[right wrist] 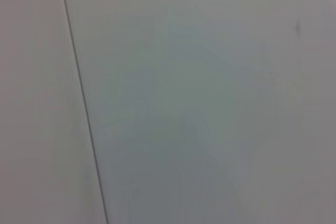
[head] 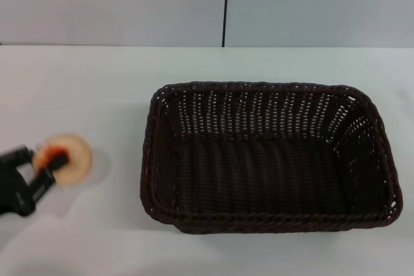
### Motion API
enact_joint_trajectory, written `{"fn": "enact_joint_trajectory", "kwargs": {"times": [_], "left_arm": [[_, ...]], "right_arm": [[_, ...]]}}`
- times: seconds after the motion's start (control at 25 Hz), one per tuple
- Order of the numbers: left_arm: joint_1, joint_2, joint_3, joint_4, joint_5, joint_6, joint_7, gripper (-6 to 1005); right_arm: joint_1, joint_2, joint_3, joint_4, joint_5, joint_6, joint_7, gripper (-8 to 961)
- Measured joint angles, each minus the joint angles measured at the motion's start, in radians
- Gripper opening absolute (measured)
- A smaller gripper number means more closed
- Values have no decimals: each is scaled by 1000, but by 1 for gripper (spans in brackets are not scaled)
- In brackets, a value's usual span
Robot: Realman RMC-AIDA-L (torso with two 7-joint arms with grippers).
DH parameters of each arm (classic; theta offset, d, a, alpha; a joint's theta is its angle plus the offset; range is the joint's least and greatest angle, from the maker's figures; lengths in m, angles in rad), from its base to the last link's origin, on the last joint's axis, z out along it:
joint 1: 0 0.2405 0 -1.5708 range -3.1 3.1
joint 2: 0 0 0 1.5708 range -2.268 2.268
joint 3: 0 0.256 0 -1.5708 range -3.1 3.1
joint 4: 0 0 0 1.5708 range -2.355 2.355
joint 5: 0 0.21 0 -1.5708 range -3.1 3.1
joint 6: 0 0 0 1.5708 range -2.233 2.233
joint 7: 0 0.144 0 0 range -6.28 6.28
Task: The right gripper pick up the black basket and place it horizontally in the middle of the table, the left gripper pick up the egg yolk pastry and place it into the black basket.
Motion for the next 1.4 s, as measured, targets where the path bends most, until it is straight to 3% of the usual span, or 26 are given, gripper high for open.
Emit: {"fn": "enact_joint_trajectory", "kwargs": {"times": [0.12,0.36,0.52,0.68,0.96,1.04,1.08,1.12,1.16,1.24,1.32,1.36,1.4], "left_arm": [[-40,-5,-46,-7,-18,84,1,285],[-151,-15,9,-98,-20,122,4,215],[-233,-17,115,-201,-20,37,22,186],[-263,-18,131,-255,-17,-17,33,162],[-268,-16,143,-276,-19,-49,72,356],[-249,-13,105,-269,-23,-53,87,440],[-233,-12,63,-267,-26,-62,104,496],[-197,-11,-40,-265,-34,-82,145,553],[-197,-11,-40,-265,-34,-82,145,609],[-163,-11,-145,-269,-43,-96,190,696],[-107,-13,-332,-299,-58,-118,273,757],[-107,-13,-332,-299,-58,-118,273,787],[-89,-13,-402,-320,-62,-133,300,817]], "right_arm": [[15,0,27,66,1,-45,-37,814],[29,-1,65,122,1,-106,-69,814],[36,-1,67,151,2,-127,-70,814],[38,-1,67,165,2,-141,-80,814],[56,1,83,196,1,-169,-98,814],[60,1,84,201,1,-170,-106,814],[62,2,85,210,1,-171,-117,814],[67,2,97,236,1,-173,-148,814],[67,2,97,236,1,-173,-148,814],[71,3,117,261,2,-177,-168,814],[82,4,225,381,2,-210,-252,814],[88,4,273,425,2,-217,-286,815],[94,4,321,467,2,-221,-315,815]]}}
